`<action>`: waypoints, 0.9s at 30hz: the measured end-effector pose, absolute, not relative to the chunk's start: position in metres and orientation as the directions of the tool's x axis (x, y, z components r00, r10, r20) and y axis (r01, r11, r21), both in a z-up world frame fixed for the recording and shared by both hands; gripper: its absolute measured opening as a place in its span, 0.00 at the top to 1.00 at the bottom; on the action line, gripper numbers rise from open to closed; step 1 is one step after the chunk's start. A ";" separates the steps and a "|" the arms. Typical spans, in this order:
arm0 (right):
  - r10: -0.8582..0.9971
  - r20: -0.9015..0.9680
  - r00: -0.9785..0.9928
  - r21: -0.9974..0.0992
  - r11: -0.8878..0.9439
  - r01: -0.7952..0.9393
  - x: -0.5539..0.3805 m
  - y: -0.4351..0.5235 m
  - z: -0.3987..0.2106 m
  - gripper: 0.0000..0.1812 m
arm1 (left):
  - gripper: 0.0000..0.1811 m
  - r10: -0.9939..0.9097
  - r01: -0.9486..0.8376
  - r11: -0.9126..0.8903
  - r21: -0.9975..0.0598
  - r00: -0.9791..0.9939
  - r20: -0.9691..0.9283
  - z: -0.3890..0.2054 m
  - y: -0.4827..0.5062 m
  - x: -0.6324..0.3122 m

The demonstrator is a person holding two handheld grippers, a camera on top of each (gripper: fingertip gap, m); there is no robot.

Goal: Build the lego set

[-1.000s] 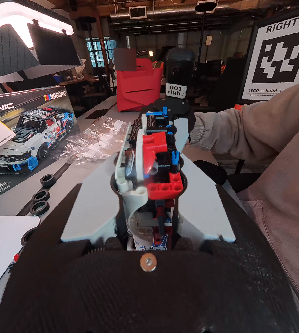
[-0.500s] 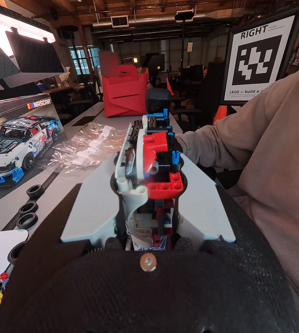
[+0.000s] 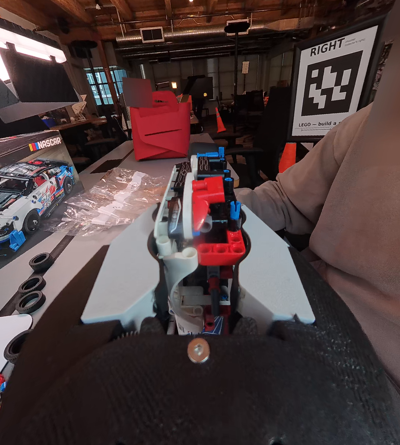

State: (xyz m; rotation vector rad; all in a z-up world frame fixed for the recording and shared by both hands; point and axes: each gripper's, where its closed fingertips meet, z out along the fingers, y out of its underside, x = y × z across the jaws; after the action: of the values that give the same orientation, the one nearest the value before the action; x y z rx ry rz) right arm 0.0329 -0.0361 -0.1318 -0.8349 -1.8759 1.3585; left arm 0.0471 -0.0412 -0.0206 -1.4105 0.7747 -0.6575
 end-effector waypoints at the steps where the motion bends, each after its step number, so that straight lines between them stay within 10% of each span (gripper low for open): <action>1: 0.809 0.148 -0.568 -0.960 0.255 0.113 0.031 -0.037 -0.135 0.51 | 0.67 -0.795 -0.045 0.065 -0.997 0.602 -0.078 -0.020 -0.041 0.047; 27: 0.844 0.237 -0.481 -0.944 0.317 0.092 0.023 -0.034 -0.155 0.53 | 0.67 -0.812 -0.046 0.120 -0.992 0.571 -0.125 -0.019 -0.046 0.053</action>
State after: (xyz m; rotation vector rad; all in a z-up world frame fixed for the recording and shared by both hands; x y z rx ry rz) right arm 0.0232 -0.0335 -0.1549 -0.8353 -1.8101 1.2279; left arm 0.0526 -0.0459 -0.0186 -1.3500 0.8158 -0.6611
